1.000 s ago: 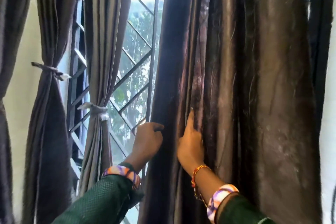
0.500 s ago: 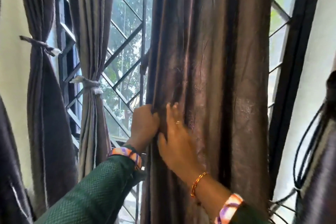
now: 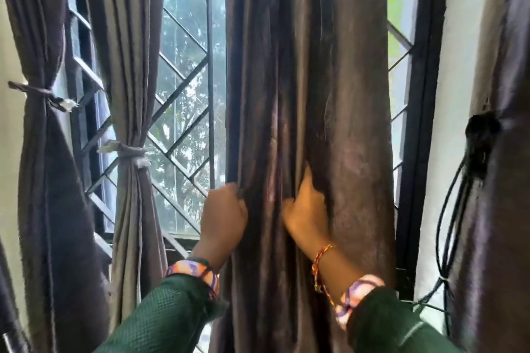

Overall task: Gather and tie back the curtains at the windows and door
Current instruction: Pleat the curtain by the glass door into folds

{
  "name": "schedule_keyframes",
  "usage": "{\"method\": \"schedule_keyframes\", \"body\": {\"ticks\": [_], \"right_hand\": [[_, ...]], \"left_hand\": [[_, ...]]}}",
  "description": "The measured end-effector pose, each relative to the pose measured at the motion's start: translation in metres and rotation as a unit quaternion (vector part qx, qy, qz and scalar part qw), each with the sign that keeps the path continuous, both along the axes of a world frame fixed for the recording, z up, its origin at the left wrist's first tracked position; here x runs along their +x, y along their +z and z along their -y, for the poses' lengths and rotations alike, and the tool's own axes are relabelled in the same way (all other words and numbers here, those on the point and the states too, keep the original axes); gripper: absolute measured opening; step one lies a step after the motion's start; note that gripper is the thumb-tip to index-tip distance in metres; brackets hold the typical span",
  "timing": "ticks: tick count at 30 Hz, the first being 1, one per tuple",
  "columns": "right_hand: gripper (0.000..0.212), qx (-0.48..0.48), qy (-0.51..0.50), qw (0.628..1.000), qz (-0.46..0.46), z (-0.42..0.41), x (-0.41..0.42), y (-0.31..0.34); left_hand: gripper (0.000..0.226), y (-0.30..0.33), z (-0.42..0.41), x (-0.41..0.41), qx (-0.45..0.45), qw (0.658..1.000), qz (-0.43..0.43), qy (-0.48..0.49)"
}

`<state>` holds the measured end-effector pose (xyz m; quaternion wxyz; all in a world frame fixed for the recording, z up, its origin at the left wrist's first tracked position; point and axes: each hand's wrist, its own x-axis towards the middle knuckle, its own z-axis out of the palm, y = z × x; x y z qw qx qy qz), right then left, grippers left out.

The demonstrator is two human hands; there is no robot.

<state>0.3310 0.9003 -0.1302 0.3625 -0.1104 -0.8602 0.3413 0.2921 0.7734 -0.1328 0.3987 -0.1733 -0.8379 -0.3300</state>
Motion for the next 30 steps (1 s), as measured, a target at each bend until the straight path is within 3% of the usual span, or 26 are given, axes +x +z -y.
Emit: {"method": "schedule_keyframes", "body": {"ticks": [6, 11, 12, 14, 16, 18, 19, 21, 22, 23, 26, 28, 30], "right_hand": [[0.085, 0.092, 0.018, 0.995, 0.038, 0.056, 0.001, -0.054], [0.039, 0.061, -0.02, 0.997, 0.04, 0.082, -0.001, -0.095], [0.038, 0.039, -0.004, 0.995, 0.093, 0.086, 0.008, -0.095], [0.04, 0.08, 0.062, 0.975, 0.196, 0.088, 0.024, -0.093], [0.047, 0.168, 0.088, 0.959, 0.209, 0.082, 0.04, -0.076], [0.075, 0.178, 0.083, 0.975, 0.107, 0.072, 0.052, -0.058], [0.082, 0.201, 0.051, 0.978, 0.012, 0.062, 0.054, -0.048], [0.086, 0.265, -0.087, 0.942, -0.184, 0.041, 0.053, -0.021], [0.091, 0.261, -0.138, 0.928, -0.229, 0.03, 0.055, -0.003], [0.1, 0.209, -0.157, 0.937, -0.231, 0.02, 0.059, 0.017], [0.126, -0.055, -0.09, 0.986, -0.127, -0.009, 0.054, 0.059], [0.105, -0.095, -0.06, 0.988, -0.104, -0.022, 0.051, 0.063], [0.063, -0.032, -0.107, 0.988, -0.106, -0.022, 0.052, 0.054]], "left_hand": [[0.017, -0.001, 0.006, -0.003, 0.025, 0.998, -0.012, -0.061], [0.048, -0.005, 0.006, 0.01, 0.06, 0.983, -0.04, -0.17], [0.051, -0.004, 0.007, 0.014, 0.062, 0.981, -0.036, -0.182], [0.046, -0.004, 0.007, 0.014, 0.051, 0.984, -0.032, -0.167], [0.025, -0.004, 0.008, 0.008, 0.035, 0.989, -0.028, -0.139], [0.012, -0.004, 0.011, 0.001, 0.027, 0.991, -0.016, -0.126], [0.009, -0.005, 0.013, -0.002, 0.024, 0.991, -0.016, -0.127], [0.006, -0.007, 0.015, -0.005, 0.025, 0.991, -0.024, -0.13], [0.006, -0.008, 0.014, -0.005, 0.026, 0.991, -0.026, -0.131], [0.006, -0.008, 0.013, -0.005, 0.027, 0.99, -0.024, -0.133], [0.01, -0.009, 0.008, -0.004, 0.035, 0.99, -0.019, -0.137], [0.011, -0.009, 0.004, 0.0, 0.028, 0.989, -0.027, -0.142], [0.009, -0.009, 0.0, 0.004, 0.024, 0.989, -0.029, -0.145]]}}
